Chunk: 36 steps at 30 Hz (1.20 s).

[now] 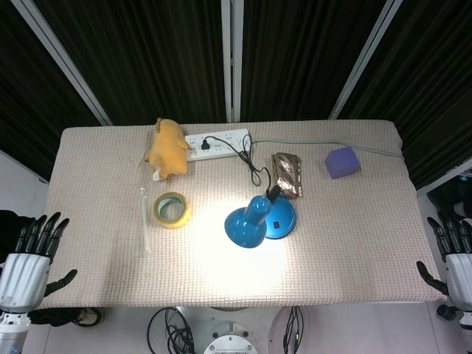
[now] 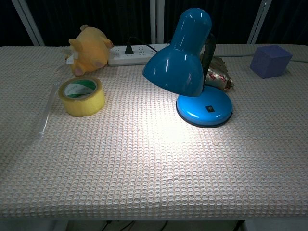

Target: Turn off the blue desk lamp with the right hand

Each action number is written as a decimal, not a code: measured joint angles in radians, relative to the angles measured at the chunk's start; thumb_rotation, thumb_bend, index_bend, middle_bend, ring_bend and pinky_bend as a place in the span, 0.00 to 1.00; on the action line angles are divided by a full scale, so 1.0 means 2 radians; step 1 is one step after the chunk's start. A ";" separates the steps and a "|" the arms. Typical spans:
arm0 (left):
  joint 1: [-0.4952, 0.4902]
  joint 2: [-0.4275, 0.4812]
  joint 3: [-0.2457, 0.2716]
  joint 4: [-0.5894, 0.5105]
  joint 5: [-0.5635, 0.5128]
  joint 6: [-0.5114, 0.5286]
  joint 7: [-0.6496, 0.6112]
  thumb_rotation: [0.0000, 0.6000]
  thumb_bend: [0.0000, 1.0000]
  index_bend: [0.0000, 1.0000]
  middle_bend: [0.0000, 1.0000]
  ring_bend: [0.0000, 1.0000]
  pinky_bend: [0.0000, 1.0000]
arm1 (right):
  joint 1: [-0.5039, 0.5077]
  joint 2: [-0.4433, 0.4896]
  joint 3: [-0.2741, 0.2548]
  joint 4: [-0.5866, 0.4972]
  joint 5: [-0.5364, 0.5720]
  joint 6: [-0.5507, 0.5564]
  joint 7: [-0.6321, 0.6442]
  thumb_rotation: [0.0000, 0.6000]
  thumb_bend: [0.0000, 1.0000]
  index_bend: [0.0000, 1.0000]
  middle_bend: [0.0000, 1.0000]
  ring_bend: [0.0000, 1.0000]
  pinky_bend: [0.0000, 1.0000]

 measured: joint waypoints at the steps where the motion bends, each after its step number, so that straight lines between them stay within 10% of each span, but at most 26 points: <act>1: 0.000 -0.001 0.000 0.001 -0.001 -0.002 0.000 1.00 0.08 0.04 0.00 0.00 0.00 | 0.000 0.000 0.000 0.001 0.000 0.001 0.001 1.00 0.23 0.00 0.00 0.00 0.00; 12: 0.000 0.001 0.002 -0.006 0.002 -0.004 0.000 1.00 0.08 0.04 0.00 0.00 0.00 | -0.001 0.004 0.002 0.003 -0.008 0.010 0.011 1.00 0.23 0.00 0.01 0.02 0.04; 16: 0.000 0.003 0.002 -0.009 0.002 -0.004 -0.005 1.00 0.08 0.04 0.00 0.00 0.00 | 0.000 0.007 0.002 -0.001 -0.003 0.003 0.000 1.00 0.23 0.00 0.61 0.64 0.68; 20: 0.001 -0.005 0.007 -0.003 0.004 -0.007 -0.009 1.00 0.08 0.04 0.00 0.00 0.00 | 0.007 0.015 -0.004 -0.016 -0.003 -0.025 -0.005 1.00 0.23 0.00 0.93 0.89 0.87; 36: 0.005 -0.010 0.010 0.004 0.005 -0.004 -0.014 1.00 0.08 0.04 0.00 0.00 0.00 | 0.112 -0.040 -0.005 -0.089 -0.007 -0.202 -0.155 1.00 0.52 0.00 1.00 0.95 0.92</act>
